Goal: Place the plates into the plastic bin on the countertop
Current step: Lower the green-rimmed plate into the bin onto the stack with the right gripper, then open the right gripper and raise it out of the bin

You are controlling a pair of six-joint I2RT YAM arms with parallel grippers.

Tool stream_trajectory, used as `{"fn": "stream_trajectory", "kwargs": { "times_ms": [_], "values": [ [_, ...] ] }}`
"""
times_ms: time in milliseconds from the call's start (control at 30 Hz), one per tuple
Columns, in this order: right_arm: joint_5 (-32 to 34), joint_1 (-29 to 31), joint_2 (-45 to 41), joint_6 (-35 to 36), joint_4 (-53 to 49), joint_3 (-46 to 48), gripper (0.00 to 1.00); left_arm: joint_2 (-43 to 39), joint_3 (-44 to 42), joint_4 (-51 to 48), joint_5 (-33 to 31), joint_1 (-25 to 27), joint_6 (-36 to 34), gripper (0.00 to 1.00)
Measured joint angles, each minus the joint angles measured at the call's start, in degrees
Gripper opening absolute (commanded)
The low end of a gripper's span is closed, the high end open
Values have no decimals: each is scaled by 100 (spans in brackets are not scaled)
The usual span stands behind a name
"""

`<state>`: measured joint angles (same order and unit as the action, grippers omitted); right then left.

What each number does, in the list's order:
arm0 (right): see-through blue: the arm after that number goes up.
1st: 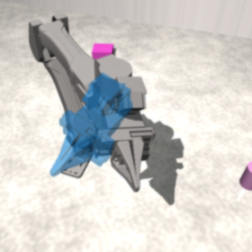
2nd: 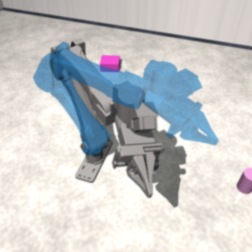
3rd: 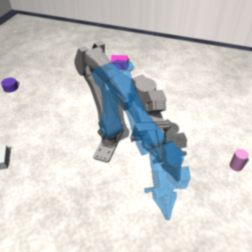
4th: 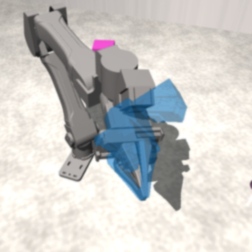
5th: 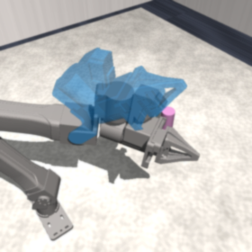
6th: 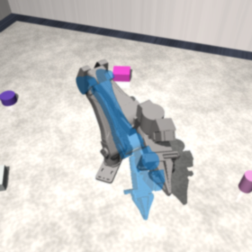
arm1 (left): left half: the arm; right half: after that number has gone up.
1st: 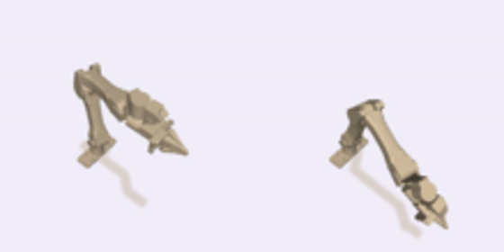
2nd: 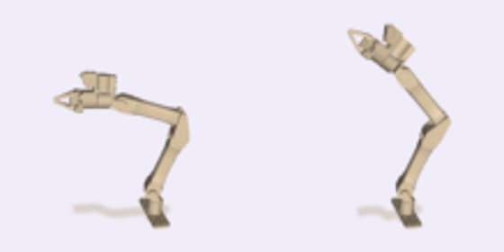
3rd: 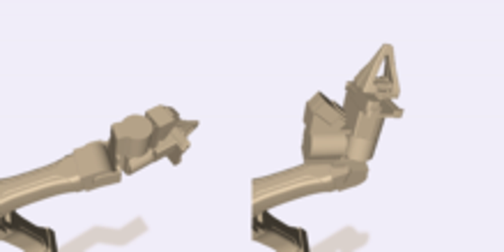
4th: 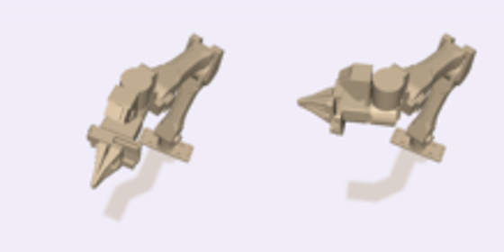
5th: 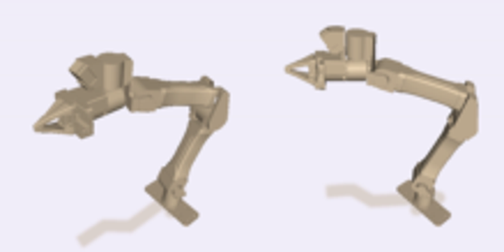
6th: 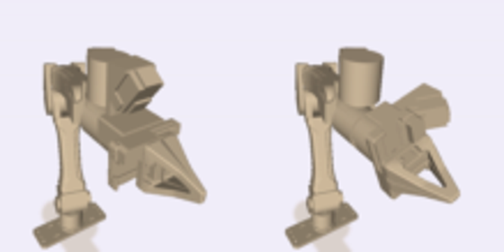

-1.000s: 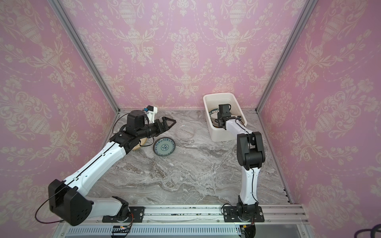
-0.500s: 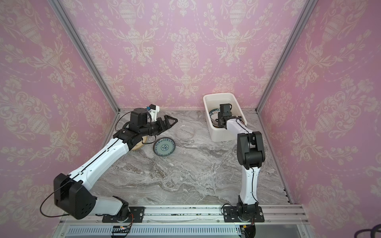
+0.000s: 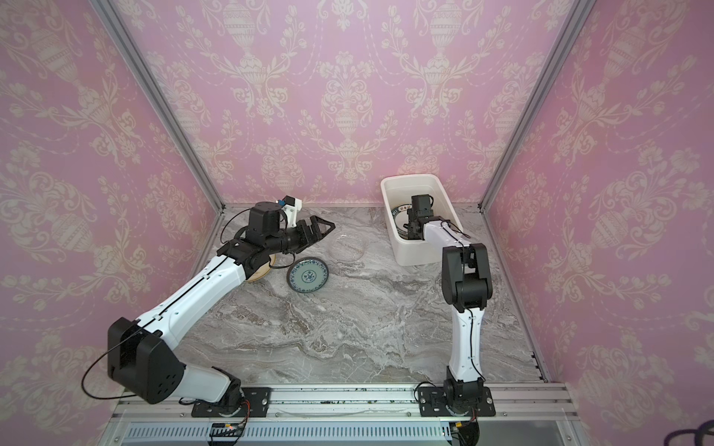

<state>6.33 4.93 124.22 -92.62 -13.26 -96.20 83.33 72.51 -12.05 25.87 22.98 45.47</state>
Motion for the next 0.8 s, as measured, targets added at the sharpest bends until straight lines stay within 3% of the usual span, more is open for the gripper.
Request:
{"fn": "stream_trajectory", "kwargs": {
  "times_ms": [467,800],
  "values": [
    [-254,-48,332,203,-431,-684,100,170,9,9,37,-114,0,99],
    [-350,-68,345,422,-1187,-1054,100,162,74,11,63,-308,-17,99]
  ]
}}
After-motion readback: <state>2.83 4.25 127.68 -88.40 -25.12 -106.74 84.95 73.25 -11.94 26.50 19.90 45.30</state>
